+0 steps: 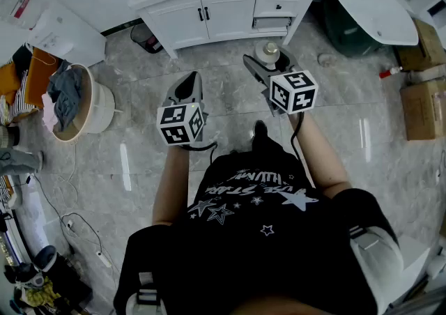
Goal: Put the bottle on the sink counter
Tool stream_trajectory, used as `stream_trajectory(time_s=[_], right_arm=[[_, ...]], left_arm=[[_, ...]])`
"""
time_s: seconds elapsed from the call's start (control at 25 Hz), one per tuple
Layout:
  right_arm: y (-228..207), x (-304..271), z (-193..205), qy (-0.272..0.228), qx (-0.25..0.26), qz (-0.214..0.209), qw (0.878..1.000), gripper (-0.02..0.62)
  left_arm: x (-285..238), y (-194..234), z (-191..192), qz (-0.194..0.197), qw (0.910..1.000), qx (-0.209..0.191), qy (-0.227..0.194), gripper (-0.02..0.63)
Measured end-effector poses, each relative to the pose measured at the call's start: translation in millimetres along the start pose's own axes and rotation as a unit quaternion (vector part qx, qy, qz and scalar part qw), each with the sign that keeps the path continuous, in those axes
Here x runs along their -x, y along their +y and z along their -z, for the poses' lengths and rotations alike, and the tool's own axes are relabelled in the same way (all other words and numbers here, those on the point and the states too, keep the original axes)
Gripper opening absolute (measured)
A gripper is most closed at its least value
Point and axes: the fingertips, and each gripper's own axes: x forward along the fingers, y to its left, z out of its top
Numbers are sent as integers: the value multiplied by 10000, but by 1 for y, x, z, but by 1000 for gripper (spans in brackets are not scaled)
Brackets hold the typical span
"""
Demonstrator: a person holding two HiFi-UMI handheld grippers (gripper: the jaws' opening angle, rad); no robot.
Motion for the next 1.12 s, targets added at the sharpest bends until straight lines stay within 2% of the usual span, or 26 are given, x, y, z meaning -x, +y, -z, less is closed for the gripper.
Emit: stream_trajectory(time_s=[0.44, 0.88, 1.12], right_arm=[[0, -8, 4, 66, 37, -66, 9999, 325], [10, -23, 20, 131, -150, -110, 9997, 324], [-8, -47, 17, 170, -249, -169, 9994, 324]], left_arm=[[-7, 4, -2, 58, 10000, 10, -35, 8], [-4, 21, 14, 110, 9998, -21, 149, 7], [-23, 35, 8, 0, 9999, 15, 117, 8]])
